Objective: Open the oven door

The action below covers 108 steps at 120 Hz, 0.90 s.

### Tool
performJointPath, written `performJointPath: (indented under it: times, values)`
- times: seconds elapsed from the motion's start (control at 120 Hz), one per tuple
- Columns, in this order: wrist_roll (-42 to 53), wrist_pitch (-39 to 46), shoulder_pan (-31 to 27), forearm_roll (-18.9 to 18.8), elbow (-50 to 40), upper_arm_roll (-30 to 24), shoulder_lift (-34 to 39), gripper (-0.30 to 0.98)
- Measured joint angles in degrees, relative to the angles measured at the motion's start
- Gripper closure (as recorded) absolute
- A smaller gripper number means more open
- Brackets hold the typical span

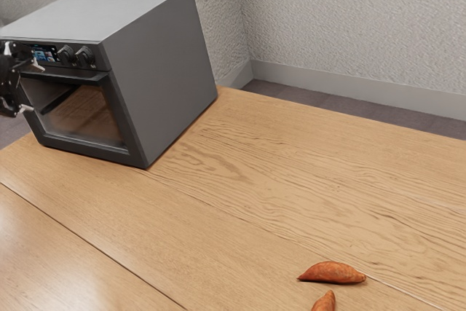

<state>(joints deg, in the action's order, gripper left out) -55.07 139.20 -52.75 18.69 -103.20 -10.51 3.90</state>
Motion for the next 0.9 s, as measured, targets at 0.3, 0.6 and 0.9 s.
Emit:
performJointPath:
  times: [0.3,0.6,0.9]
  values:
    - [-7.2,3.8,-1.9,-0.1,0.5,-0.2,-1.7,0.00]
    - [-11.6,5.9,-1.2,-0.2,1.5,-2.6,-3.2,0.00]
    - [-14.2,7.2,0.8,-0.8,-1.3,-2.7,-1.1,0.00]
